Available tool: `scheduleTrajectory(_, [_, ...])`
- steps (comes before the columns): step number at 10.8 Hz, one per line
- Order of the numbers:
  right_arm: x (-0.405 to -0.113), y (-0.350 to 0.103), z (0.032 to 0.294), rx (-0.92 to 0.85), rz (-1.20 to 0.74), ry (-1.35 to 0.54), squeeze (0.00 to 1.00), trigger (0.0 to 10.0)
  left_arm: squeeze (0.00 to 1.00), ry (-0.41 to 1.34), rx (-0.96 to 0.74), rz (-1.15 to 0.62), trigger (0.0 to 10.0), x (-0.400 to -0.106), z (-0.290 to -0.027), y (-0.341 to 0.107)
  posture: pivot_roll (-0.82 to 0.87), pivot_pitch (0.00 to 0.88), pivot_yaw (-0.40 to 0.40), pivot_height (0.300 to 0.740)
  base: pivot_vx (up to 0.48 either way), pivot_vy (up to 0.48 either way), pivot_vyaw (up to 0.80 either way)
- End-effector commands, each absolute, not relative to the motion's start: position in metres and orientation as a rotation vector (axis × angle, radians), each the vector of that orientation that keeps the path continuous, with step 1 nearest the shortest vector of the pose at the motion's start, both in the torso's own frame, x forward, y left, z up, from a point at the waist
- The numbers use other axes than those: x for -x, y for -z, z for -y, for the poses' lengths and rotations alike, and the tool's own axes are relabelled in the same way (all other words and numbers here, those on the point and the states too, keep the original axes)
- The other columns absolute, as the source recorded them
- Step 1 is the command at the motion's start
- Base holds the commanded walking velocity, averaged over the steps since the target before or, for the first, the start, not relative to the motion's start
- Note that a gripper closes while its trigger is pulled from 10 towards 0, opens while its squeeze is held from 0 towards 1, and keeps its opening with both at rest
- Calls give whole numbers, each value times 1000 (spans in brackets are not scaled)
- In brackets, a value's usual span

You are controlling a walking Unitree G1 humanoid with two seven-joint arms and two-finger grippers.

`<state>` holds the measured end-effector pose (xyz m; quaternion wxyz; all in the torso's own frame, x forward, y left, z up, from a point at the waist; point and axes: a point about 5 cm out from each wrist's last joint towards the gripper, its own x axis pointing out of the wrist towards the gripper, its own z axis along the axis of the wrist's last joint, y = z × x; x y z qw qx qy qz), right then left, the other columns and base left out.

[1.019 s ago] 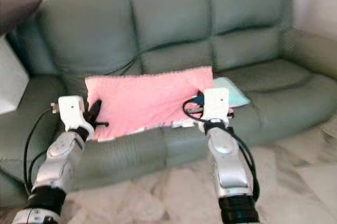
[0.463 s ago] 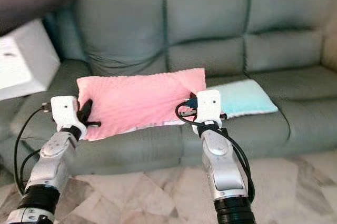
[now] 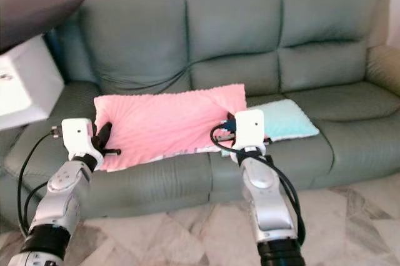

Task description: Move the pillow to the sofa

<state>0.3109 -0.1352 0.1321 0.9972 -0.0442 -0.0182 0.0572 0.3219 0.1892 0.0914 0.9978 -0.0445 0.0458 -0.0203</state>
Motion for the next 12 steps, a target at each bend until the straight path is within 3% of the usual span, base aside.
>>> scheduleTrajectory(1, [-312, -143, 134, 82, 75, -115, 0, 10000, 0, 24, 71, -59, 10000, -324, -195, -99, -154, 1, 73, 740, 442, 0, 0])
scheduleTrajectory(7, [-311, -142, 132, 76, 74, -125, 0, 10000, 0, 11, 63, -78, 10000, -323, -197, -97, -152, 0, 76, 740, 421, 0, 0])
scheduleTrajectory(10, [-312, -143, 133, 76, 75, -132, 0, 10000, 0, -8, 92, -96, 10000, -325, -198, -94, -151, 0, 77, 740, 0, 0, 0])
scheduleTrajectory(12, [-312, -143, 132, 77, 77, -134, 0, 10000, 0, 0, 81, -95, 10000, -326, -198, -95, -152, 0, 79, 740, 0, 382, 0])
